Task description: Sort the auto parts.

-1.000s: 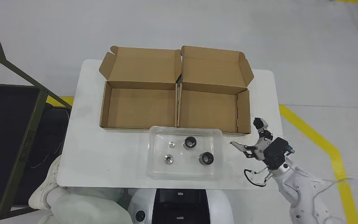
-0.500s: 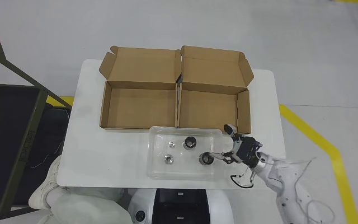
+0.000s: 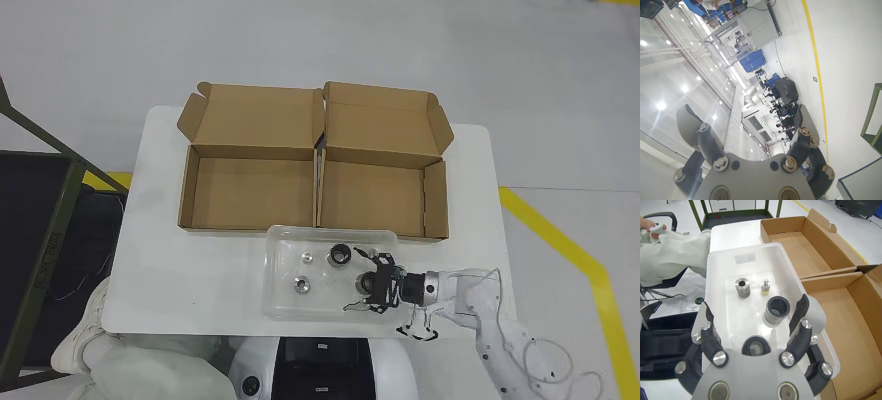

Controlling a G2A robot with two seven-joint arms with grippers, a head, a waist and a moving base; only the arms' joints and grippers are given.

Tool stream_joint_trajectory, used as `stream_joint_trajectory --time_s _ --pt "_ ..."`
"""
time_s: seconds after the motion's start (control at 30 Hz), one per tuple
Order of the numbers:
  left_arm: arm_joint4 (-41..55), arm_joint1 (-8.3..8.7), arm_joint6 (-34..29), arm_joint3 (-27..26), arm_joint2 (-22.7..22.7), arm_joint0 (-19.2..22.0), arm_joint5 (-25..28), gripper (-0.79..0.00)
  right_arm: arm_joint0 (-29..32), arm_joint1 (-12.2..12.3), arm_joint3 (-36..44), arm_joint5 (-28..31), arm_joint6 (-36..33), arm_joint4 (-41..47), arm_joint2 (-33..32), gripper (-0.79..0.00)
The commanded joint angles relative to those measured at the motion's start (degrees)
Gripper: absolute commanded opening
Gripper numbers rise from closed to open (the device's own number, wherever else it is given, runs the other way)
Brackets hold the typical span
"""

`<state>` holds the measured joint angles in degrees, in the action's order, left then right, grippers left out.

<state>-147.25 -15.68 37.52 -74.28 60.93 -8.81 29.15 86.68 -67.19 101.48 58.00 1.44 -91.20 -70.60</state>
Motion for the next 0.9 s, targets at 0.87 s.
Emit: stream_joint_trajectory --time_s 0.87 --pt "0.0 0.0 0.0 0.0 0.0 0.0 0.0 0.0 -9.59 9.77 2.78 0.0 -21.54 11.59 8.04 0.0"
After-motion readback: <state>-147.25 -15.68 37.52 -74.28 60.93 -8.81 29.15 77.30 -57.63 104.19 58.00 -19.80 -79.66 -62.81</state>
